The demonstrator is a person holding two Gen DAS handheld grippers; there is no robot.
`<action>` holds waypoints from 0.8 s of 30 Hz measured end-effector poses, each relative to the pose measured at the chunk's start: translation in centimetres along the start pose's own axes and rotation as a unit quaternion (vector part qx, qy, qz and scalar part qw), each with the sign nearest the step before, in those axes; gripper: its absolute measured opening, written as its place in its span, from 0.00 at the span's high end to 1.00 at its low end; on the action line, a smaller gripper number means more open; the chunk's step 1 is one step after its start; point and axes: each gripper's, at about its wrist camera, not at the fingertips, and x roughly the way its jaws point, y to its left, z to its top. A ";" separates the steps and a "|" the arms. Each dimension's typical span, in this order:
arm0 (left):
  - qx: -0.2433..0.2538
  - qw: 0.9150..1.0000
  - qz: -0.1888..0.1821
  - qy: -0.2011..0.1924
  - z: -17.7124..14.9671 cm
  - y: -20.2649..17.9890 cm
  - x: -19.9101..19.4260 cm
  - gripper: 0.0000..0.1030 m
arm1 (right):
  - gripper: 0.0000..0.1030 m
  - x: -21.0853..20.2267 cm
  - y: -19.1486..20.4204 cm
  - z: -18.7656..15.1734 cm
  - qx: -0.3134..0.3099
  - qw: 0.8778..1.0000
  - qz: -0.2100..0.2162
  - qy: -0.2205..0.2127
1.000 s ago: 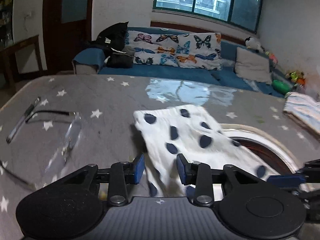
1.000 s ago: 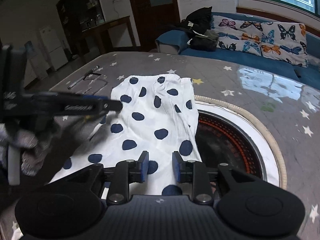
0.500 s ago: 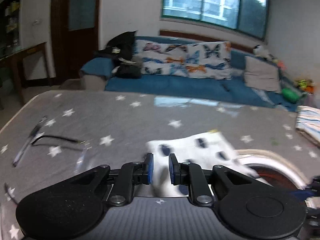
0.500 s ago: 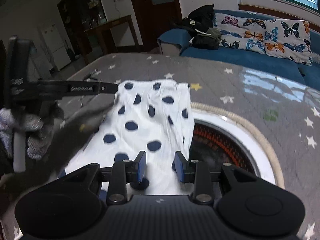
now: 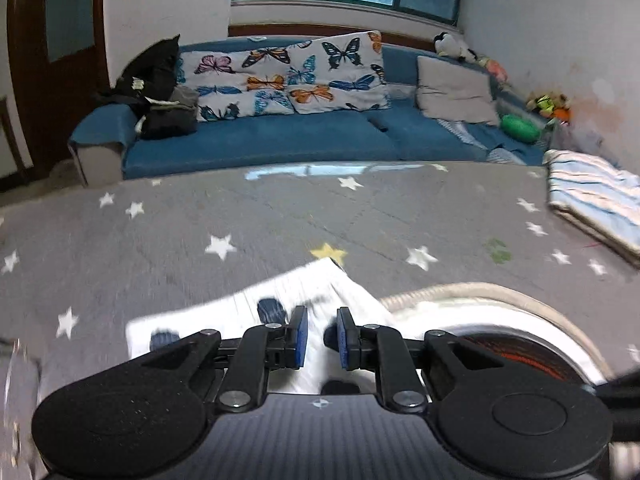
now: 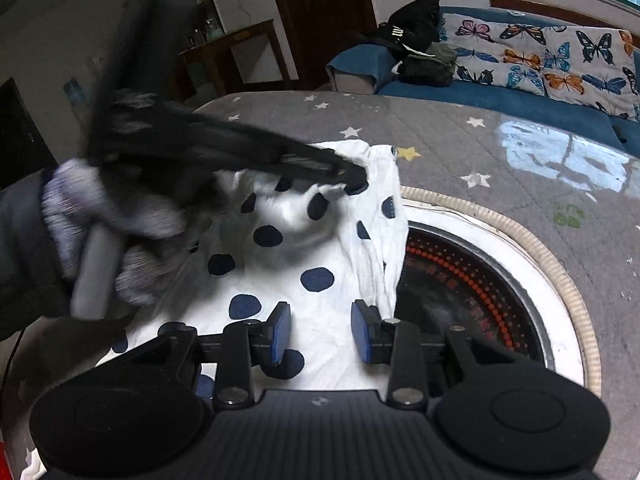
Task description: Fold clothes
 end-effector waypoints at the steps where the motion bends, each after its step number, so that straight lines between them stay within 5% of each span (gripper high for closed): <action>1: 0.003 1.000 0.004 -0.005 0.2 -0.2 0.4 0.84 | 0.64 0.0 0.1 -0.2 -0.005 1.000 -0.001 -0.003; 11: -0.076 0.997 -0.022 -0.021 0.1 1.3 -1.4 0.80 | 0.55 -0.5 0.5 -0.2 -0.022 1.000 -0.007 -0.010; 13: -0.072 0.997 -0.022 -0.024 -0.4 1.5 -3.2 0.78 | 0.54 -1.0 0.7 -0.1 -0.026 1.000 -0.014 -0.004; 15: -0.057 0.998 -0.014 -0.028 -1.4 1.4 -5.3 0.63 | 0.54 -1.7 1.2 -0.5 -0.037 0.999 -0.026 0.004; 24: -0.004 0.999 -0.040 -0.011 -9.1 -1.0 -14.5 0.52 | 0.49 -5.6 5.2 -3.9 -0.077 0.996 -0.029 0.027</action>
